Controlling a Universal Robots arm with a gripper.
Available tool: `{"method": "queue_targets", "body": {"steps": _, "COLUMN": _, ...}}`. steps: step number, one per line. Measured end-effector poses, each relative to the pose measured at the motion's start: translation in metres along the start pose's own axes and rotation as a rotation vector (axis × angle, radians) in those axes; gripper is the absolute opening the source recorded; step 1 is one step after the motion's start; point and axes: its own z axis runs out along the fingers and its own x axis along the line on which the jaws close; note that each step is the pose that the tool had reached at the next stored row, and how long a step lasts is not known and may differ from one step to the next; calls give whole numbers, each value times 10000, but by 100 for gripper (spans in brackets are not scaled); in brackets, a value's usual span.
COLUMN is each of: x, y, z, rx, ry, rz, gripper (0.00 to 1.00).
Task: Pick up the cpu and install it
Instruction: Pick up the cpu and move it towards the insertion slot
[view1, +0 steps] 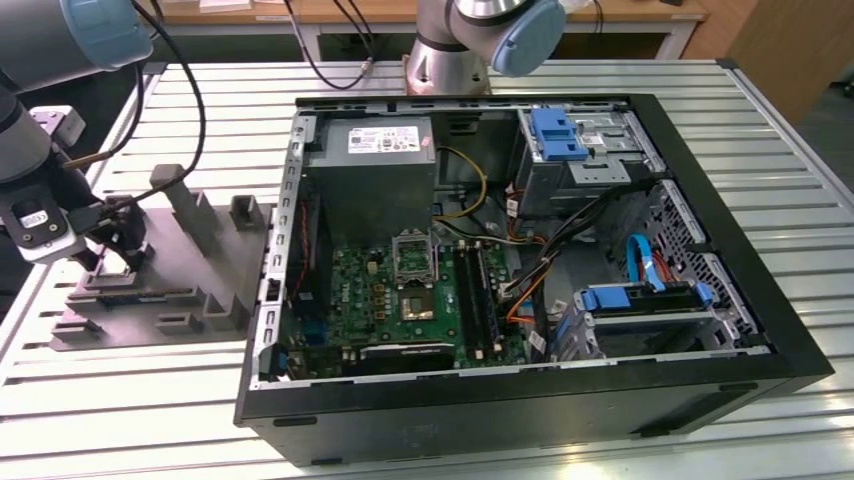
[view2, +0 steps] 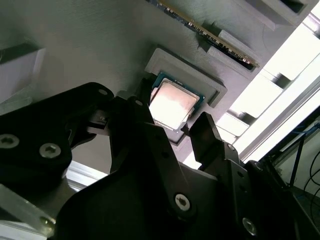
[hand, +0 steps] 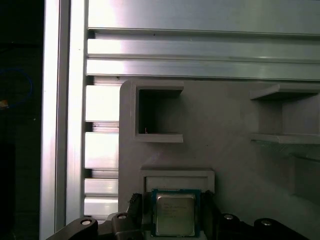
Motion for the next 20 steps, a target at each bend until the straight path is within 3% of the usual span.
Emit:
{"method": "queue_targets", "body": {"steps": 6, "x": 0, "y": 0, "z": -1, "rx": 1, "ry": 1, "rz": 0, "gripper": 47}}
{"method": "queue_targets", "body": {"steps": 15, "x": -5, "y": 1, "z": -3, "rx": 1, "ry": 2, "rz": 1, "gripper": 47}}
{"method": "queue_targets", "body": {"steps": 20, "x": -10, "y": 0, "z": -1, "rx": 0, "ry": 1, "rz": 0, "gripper": 60}}
